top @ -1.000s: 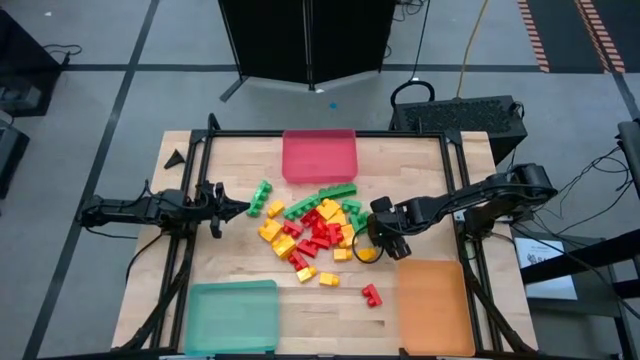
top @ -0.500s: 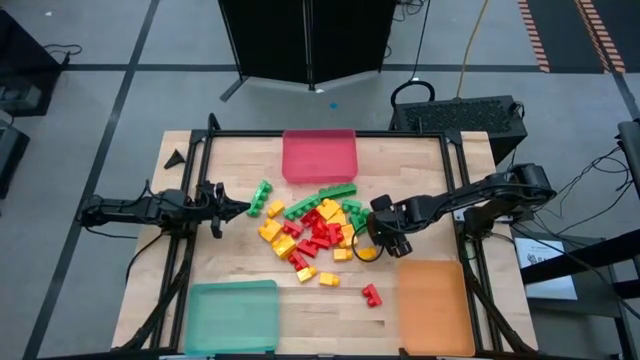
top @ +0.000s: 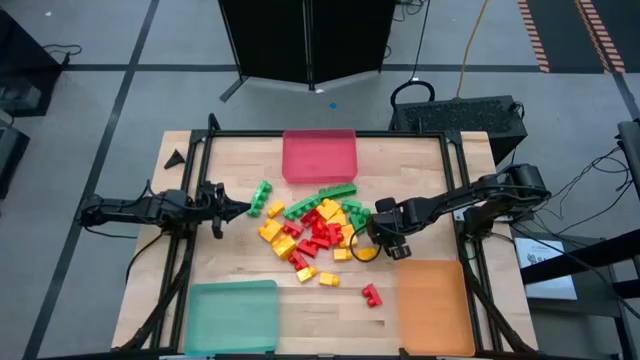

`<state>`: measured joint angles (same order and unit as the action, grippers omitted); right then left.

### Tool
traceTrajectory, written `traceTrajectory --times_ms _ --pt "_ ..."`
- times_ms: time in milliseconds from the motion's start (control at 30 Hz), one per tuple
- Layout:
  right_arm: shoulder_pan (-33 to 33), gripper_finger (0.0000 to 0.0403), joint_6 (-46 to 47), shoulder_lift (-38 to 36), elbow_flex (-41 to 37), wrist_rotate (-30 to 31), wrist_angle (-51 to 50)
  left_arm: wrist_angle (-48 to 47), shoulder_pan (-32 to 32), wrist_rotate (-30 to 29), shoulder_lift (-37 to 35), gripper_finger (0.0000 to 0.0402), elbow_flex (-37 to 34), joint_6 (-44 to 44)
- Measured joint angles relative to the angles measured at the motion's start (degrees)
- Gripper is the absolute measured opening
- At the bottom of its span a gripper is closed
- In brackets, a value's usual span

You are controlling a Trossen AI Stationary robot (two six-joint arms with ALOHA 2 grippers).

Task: Sort blocks
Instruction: Put the green game piece into the green bin

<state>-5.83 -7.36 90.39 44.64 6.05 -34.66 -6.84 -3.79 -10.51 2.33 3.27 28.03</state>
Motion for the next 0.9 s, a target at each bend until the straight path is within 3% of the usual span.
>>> traceTrajectory --times_ms 300,567,900 --pt "0.13 0.0149 9.75 -0.31 3.92 -0.41 -0.17 -0.01 0.0 -0.01 0.09 0.0004 0.0 -0.03" --pt "0.12 0.0149 12.61 -0.33 14.76 -0.44 -0.73 -0.01 0.0 -0.01 0.13 0.0004 0.0 -0.04" --pt "-0.93 0.0149 14.18 2.96 27.69 -1.86 22.16 -0.01 0.0 -0.01 0.17 0.0004 0.0 -0.24"
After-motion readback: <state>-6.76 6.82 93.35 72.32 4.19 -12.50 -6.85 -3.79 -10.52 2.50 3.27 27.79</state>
